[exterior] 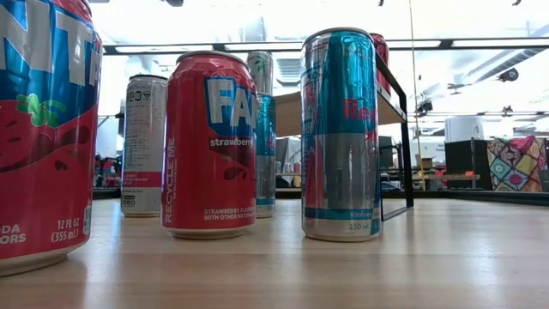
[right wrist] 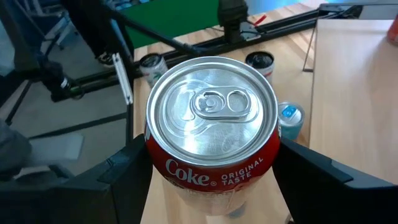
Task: Place canned beverage on shelf
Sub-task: Put the red/white soda can on the shelf
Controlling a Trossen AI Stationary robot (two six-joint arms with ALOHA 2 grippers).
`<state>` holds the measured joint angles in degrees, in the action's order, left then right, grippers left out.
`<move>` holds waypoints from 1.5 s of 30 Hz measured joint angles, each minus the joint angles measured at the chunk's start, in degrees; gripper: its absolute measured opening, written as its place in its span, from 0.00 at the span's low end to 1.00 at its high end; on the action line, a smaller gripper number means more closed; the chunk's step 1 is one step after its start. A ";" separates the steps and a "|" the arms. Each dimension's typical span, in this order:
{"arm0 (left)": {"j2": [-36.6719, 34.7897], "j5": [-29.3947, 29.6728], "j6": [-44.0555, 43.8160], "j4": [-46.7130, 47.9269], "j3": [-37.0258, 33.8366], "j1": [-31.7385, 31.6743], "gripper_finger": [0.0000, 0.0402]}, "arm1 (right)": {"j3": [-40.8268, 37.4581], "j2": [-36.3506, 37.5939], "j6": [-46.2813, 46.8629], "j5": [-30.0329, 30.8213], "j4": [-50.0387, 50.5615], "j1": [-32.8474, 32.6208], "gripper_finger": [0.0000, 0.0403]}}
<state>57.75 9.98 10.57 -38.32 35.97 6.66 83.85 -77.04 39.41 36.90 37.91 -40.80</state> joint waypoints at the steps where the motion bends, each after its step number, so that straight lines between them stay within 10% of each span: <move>1: -0.60 0.00 0.37 0.38 0.00 0.01 0.00 | 0.32 -0.09 0.19 0.07 0.25 0.25 0.69; 45: -10.99 0.00 5.46 12.88 -0.11 0.00 0.00 | 3.17 -4.59 -14.74 -11.10 -10.73 26.77 0.69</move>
<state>46.76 9.98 16.03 -25.44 35.86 6.66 87.02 -81.63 24.67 25.80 27.17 -14.04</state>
